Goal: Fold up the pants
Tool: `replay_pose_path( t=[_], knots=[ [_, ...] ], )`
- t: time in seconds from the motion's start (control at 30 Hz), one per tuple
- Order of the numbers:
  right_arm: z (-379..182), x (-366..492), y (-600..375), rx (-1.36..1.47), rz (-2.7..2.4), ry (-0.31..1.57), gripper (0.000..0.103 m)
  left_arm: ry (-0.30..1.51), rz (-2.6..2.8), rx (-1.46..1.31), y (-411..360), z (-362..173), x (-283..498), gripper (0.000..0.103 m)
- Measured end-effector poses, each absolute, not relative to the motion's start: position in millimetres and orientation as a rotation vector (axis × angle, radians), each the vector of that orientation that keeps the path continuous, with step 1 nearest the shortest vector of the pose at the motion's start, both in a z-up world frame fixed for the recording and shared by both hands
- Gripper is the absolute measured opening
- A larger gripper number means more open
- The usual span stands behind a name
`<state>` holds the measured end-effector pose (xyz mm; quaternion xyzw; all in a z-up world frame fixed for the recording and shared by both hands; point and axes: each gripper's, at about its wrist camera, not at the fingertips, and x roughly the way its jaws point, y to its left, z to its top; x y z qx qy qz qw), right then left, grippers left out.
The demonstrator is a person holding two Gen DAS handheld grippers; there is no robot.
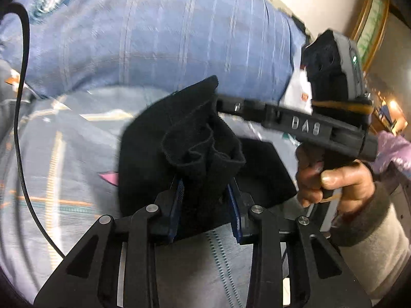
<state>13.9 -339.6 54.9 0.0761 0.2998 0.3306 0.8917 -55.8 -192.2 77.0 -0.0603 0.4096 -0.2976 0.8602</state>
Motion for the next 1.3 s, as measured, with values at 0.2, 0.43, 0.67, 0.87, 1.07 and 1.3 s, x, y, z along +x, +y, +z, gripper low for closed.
replay_pose_path(
  t=[0.2, 0.43, 0.67, 0.87, 1.07, 1.3],
  knots=[
    [27, 1, -392, 0.308, 0.534, 0.689, 0.022, 0.918, -0.720, -0.116, -211, 66, -53, 0.044],
    [22, -29, -420, 0.548, 0.577, 0.670, 0.049, 0.853, -0.790, -0.075, -185, 98, -65, 0.066],
    [13, -24, -383, 0.523, 0.607, 0.736, 0.058, 0.897, -0.561, -0.080, -149, 63, -28, 0.066],
    [-3, -6, -361, 0.606, 0.578, 0.799, 0.059, 0.941, -0.525, -0.076, -145, 36, -25, 0.066],
    [2, -8, -367, 0.739, 0.605, 0.799, 0.066, 0.933, -0.553, -0.076, -147, 35, -35, 0.066],
    [4, -5, -356, 0.634, 0.557, 0.885, 0.074, 0.914, -0.572, -0.032, -159, 34, -44, 0.066]
  ],
)
